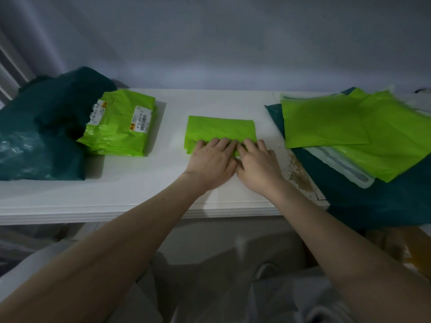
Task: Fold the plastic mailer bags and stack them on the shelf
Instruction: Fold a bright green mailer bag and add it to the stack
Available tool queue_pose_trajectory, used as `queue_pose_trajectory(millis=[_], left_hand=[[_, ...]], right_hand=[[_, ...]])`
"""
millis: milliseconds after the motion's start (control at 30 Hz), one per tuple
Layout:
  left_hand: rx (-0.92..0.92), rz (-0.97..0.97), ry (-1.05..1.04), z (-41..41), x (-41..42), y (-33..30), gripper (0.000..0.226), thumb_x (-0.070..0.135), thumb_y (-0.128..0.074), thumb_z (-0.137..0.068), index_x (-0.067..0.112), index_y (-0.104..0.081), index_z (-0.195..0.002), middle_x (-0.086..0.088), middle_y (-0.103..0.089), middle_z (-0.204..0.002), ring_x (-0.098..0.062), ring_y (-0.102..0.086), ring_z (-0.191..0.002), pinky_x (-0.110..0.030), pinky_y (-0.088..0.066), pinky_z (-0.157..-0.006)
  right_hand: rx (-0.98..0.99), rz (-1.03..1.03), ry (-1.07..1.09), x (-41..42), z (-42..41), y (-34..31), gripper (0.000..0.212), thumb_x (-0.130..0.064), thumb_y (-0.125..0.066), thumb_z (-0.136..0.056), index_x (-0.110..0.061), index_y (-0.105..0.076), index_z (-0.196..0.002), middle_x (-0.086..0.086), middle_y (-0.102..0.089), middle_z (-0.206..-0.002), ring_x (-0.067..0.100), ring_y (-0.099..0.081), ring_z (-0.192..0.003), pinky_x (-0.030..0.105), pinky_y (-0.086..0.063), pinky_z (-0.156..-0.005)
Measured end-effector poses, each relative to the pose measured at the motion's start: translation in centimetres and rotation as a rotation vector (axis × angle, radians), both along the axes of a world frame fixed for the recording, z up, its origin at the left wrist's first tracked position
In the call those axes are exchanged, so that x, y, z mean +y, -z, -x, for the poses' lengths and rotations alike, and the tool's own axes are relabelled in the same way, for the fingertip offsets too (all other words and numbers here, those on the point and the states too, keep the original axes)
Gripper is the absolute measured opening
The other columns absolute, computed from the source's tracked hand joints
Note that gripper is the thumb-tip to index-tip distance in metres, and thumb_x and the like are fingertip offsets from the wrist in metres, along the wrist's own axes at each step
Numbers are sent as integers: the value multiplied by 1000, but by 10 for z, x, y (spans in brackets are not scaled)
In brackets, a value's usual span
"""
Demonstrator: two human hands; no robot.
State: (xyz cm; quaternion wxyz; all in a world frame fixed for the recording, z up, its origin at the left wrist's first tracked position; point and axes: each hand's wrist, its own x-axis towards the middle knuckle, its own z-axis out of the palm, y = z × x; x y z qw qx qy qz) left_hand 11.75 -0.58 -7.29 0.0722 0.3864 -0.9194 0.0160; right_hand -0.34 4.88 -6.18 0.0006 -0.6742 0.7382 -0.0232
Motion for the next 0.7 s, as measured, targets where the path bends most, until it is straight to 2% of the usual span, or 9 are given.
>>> queue_pose_trajectory(millis=[100,200,300,433,567,633,700], left_hand=[[-23,11,-22,4,2,-2,77,43,-5,-77,17,-41,-140,-6,-54,-125,-25,-51,-112,-41,-37,-84],[-64,13,-46,8,3,-1,86,46,4,-72,20,-34,-143,-4,-45,-133,-24,-43,-119,-41,-34,-89],[-46,11,-51,9,1,1,85,48,4,-70,22,-38,-140,-5,-44,-133,-25,-42,-119,-42,-33,-91],[-4,4,-50,3,1,-1,79,52,0,-71,25,-47,-129,-6,-43,-134,-25,-45,-119,-42,-31,-98],[30,-18,1,-9,-3,0,76,51,-1,-74,18,-48,-125,-8,-38,-143,-25,-42,-129,-44,-22,-110],[41,-11,12,-14,-6,0,74,49,-3,-78,10,-49,-120,-12,-45,-137,-28,-44,-127,-46,-23,-110],[29,-18,-5,-21,-8,-2,75,50,1,-81,7,-49,-116,-14,-50,-124,-31,-49,-116,-45,-27,-106]], right_hand=[[-53,-5,-2,0,2,0,47,-25,-41,-96,-6,-38,-138,9,-40,-133,29,-36,-120,40,-40,-89],[-127,4,50,1,2,0,37,-19,-42,-94,1,-44,-125,16,-42,-127,29,-38,-118,37,-40,-86],[-134,11,79,2,5,-2,32,-21,-43,-94,1,-48,-117,18,-45,-122,30,-40,-115,37,-40,-83],[-93,52,108,2,6,-4,36,-26,-42,-94,-3,-45,-121,18,-43,-124,34,-42,-113,40,-40,-82],[-81,164,130,-2,0,-6,35,-26,-43,-92,-3,-49,-118,18,-45,-120,34,-42,-112,42,-39,-82],[-69,182,137,-5,-3,-7,34,-26,-43,-92,-4,-49,-118,16,-45,-119,33,-40,-112,41,-38,-82],[-71,169,141,-8,-7,-7,34,-27,-42,-92,-5,-47,-119,15,-44,-119,32,-38,-112,40,-37,-82]])
